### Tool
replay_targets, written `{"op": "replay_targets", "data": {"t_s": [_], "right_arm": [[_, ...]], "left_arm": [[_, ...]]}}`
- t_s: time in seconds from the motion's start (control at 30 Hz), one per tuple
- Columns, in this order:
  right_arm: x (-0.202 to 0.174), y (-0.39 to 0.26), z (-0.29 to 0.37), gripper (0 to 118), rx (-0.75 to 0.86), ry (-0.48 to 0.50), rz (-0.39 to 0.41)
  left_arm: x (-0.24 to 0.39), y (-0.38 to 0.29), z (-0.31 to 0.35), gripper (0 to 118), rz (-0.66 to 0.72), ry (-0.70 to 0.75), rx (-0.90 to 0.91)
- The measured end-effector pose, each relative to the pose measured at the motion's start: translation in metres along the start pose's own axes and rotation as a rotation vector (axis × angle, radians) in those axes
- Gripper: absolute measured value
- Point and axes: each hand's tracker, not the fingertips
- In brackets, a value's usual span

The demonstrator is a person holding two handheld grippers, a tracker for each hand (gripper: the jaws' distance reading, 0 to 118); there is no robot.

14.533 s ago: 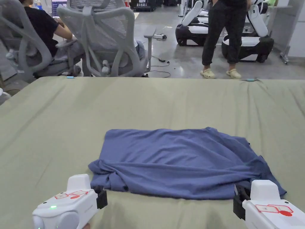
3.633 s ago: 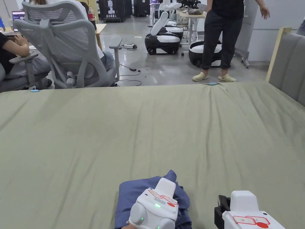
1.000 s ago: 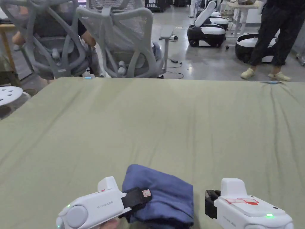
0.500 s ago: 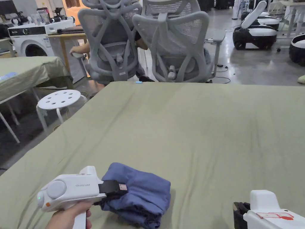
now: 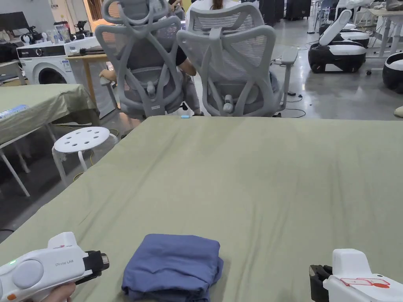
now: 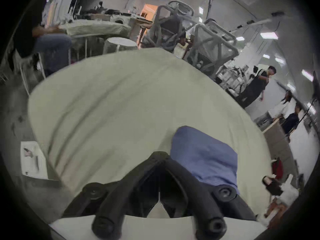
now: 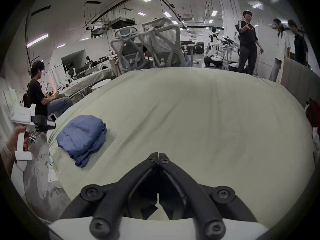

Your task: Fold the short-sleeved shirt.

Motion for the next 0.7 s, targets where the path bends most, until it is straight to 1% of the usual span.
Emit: {"op": "replay_targets", "data": {"t_s": [0.1, 0.17, 0.23, 0.37, 0.47, 0.53, 0.6, 0.7], "right_arm": [[0.016, 0.002, 0.02, 0, 0.035, -0.021, -0.019], [0.033, 0.004, 0.038, 0, 0.071, -0.061, -0.03], [0.051, 0.008, 0.059, 0, 0.108, -0.098, -0.035], [0.091, 0.015, 0.112, 0, 0.184, -0.175, -0.024], [0.117, 0.027, 0.147, 0, 0.229, -0.225, -0.003], [0.129, 0.039, 0.167, 0, 0.277, -0.26, 0.032], [0.136, 0.054, 0.185, 0, 0.328, -0.289, 0.062], [0.149, 0.081, 0.208, 0, 0.392, -0.282, 0.063]], "left_arm": [[0.042, -0.008, 0.013, 0, -0.065, -0.043, 0.049], [0.086, -0.02, 0.025, 0, -0.158, -0.072, 0.109], [0.128, -0.035, 0.035, 0, -0.216, -0.129, 0.167], [0.219, -0.075, 0.056, 0, -0.345, -0.175, 0.312], [0.283, -0.097, 0.065, 0, -0.469, -0.217, 0.369], [0.317, -0.098, 0.073, 0, -0.491, -0.251, 0.398], [0.346, -0.092, 0.085, 0, -0.458, -0.31, 0.444], [0.387, -0.076, 0.106, 0, -0.464, -0.314, 0.521]]}}
